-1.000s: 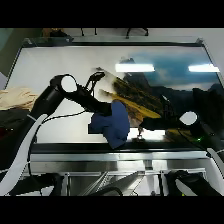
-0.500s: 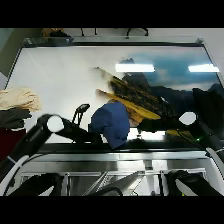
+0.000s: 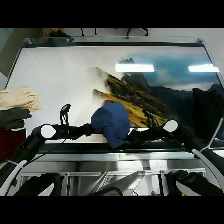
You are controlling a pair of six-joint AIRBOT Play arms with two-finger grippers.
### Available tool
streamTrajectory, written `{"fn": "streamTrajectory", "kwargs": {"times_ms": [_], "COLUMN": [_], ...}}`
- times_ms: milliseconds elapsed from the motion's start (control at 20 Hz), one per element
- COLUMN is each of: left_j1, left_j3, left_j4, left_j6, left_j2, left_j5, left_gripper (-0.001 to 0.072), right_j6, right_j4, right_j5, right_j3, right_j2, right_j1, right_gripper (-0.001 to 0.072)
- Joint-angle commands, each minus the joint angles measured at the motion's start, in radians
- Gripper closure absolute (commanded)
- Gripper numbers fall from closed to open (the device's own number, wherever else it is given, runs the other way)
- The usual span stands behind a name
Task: Fold the shirts.
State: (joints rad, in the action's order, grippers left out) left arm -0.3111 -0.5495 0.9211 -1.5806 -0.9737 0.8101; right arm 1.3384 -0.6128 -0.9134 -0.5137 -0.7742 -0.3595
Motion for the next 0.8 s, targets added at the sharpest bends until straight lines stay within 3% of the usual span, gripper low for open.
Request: {"fn": "streamTrajectory", "kwargs": {"times_ms": [0, 150, 200, 250, 300, 750], "left_j1": [0.051, 0.049, 0.049, 0.048, 0.047, 0.046], "left_j3": [-0.094, -0.183, -0.209, -0.237, -0.261, -0.344], "left_j4": [-0.006, -0.006, -0.007, -0.006, -0.006, -0.021], "left_j6": [0.091, 0.122, 0.124, 0.126, 0.129, 0.153], "left_j2": [-0.142, -0.266, -0.301, -0.335, -0.367, -0.488], "left_j5": [-0.001, -0.002, -0.002, -0.001, -0.002, -0.031], "left_gripper": [0.0008, 0.0009, 0.0009, 0.0055, 0.0141, 0.0139], "right_j6": [-0.01, -0.174, -0.22, -0.237, -0.237, -0.243], "right_j4": [0.077, 0.262, 0.312, 0.33, 0.328, 0.328], "right_j5": [0.14, 0.205, 0.21, 0.211, 0.21, 0.21], "right_j3": [0.008, 0.006, 0.006, 0.005, 0.005, 0.005], "right_j2": [-0.092, -0.117, -0.117, -0.117, -0.117, -0.117], "right_j1": [-0.101, -0.11, -0.109, -0.109, -0.109, -0.109], "right_gripper": [0.0307, 0.0324, 0.0376, 0.0374, 0.0374, 0.0374]}}
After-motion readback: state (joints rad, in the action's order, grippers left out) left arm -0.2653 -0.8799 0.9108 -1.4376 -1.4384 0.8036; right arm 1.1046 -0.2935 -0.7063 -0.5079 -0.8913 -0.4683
